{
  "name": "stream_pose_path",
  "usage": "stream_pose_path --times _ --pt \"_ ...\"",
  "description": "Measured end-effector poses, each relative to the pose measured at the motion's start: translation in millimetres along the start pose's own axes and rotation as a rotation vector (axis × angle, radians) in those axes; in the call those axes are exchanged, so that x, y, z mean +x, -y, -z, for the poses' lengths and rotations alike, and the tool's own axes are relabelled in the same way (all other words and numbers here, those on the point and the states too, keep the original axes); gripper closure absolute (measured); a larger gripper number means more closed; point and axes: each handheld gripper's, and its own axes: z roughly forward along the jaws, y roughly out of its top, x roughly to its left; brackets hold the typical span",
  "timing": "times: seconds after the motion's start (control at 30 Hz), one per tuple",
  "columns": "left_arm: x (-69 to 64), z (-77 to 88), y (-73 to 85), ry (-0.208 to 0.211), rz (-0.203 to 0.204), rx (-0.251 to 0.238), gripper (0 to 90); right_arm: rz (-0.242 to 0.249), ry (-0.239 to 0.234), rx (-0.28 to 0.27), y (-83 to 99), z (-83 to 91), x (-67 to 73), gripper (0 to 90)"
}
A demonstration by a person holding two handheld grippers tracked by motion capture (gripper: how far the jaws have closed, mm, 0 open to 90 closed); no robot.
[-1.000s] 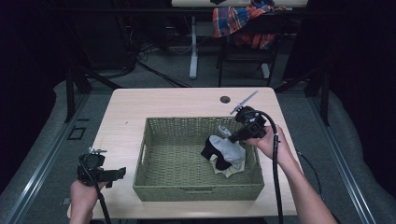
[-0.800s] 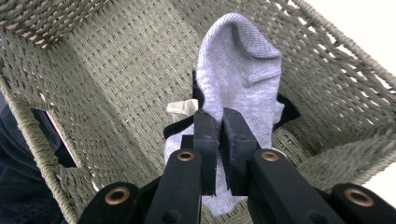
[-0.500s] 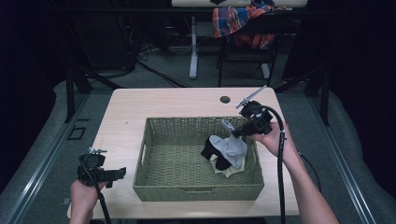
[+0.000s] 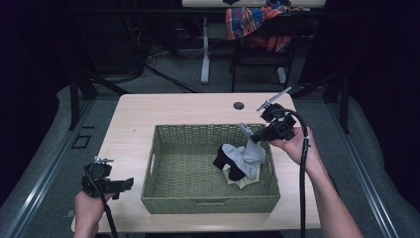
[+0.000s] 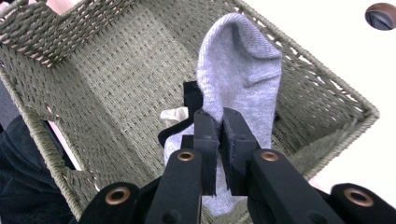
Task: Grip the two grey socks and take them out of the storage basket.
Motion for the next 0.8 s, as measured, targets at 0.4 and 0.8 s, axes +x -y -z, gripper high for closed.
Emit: stream_pose_path --times 0.4,0.8 --pt "-0.8 0.2 0.0 0.000 -0.002 -0.002 4.7 -0.039 0.031 -0.037 8.5 23.3 -12.8 85.9" --pt "-0.8 0.4 0.1 0.001 -0.004 -0.002 4.8 -0.096 0.081 -0.035 21.4 37.2 -29.7 85.9"
